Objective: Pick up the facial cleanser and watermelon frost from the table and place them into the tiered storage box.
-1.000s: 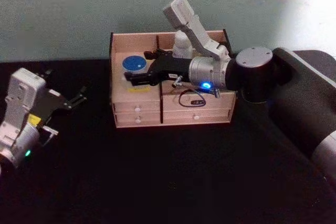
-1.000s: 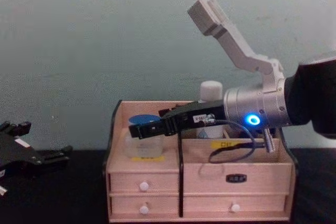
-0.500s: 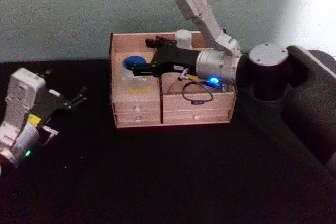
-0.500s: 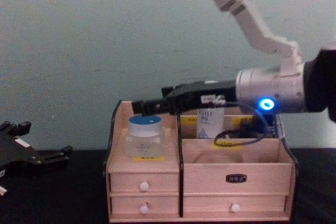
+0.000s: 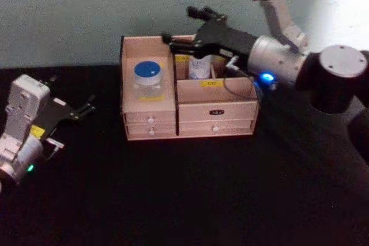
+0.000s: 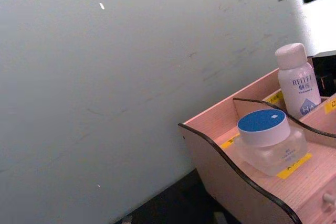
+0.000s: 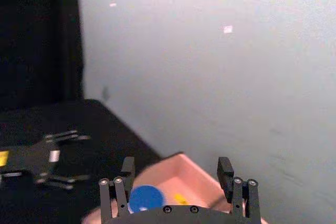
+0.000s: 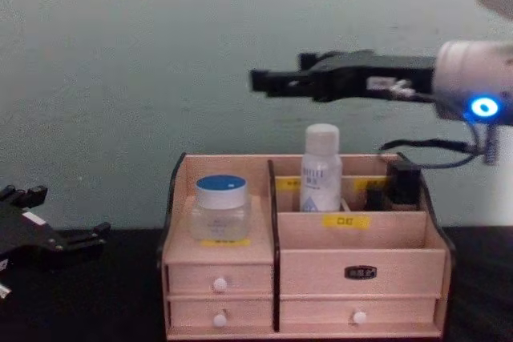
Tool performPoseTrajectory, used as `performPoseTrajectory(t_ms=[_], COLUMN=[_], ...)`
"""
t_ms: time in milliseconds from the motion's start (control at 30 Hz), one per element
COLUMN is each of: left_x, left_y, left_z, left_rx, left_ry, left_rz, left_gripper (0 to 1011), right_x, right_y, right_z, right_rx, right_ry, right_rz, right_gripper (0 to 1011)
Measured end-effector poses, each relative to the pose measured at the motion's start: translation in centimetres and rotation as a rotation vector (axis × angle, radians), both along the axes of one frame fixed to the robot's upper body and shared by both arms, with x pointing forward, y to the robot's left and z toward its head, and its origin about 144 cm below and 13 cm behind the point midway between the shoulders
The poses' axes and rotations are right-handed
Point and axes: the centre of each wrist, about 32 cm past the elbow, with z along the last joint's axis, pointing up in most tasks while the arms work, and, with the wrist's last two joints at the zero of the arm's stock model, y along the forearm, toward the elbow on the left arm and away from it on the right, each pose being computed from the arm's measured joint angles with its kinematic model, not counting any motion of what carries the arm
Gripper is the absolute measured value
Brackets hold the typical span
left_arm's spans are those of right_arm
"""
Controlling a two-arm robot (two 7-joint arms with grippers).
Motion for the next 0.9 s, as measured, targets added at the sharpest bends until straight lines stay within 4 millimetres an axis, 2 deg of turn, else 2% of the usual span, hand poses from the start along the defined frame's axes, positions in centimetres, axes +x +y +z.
performPoseTrajectory(t_ms=[367,433,600,900], left_x=[0.0,0.0,0.0,0.0], left_y=[0.0,0.0,0.0,0.0], left_z=[0.0,0.0,0.0,0.0], left_rx=[0.0,0.0,0.0,0.0], left_ry=[0.0,0.0,0.0,0.0], left_rz=[0.0,0.0,0.0,0.0], left_gripper=[1001,1001,1001,1001], right_x=[-2.8,-3.7,-5.2,-7.7], right_y=[-4.7,-6.2,-7.9,-9.8], right_z=[-1.5,-2.5,-4.4,-8.2], right_rx=[0.037,0.044,0.06,0.082], right_ry=[-0.021,-0.011,0.008,0.036], right_rz=[-0.26,-0.336,-0.439,-0.542], right_gripper=[1002,1002,1002,1002])
